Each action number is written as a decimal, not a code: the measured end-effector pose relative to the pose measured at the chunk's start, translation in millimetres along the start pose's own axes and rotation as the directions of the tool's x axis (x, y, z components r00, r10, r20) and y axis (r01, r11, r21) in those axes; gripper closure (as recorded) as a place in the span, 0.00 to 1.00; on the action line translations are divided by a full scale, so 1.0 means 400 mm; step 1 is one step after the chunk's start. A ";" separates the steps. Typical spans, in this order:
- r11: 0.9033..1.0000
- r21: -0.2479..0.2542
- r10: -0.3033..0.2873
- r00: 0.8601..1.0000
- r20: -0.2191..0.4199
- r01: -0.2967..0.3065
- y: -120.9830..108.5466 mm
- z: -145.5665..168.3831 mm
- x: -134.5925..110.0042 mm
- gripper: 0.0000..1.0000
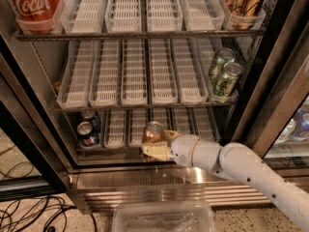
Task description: Pick orange can from bottom shelf of fridge
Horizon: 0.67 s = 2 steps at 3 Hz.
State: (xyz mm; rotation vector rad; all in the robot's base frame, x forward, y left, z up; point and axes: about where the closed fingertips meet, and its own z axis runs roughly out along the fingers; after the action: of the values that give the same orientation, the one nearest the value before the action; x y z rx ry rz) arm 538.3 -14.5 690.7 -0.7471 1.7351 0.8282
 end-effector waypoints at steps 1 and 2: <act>0.992 -0.123 -0.040 0.998 -0.043 0.035 0.037 -0.009 -0.011 1.00; 0.964 -0.260 -0.066 0.997 -0.049 0.051 0.108 -0.039 0.001 1.00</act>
Offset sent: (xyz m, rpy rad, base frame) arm -0.0837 0.0108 0.0155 0.0230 0.0123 0.4456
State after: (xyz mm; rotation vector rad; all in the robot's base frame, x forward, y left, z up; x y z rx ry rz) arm 495.2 -2.8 701.6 -1.0003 1.6648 1.0134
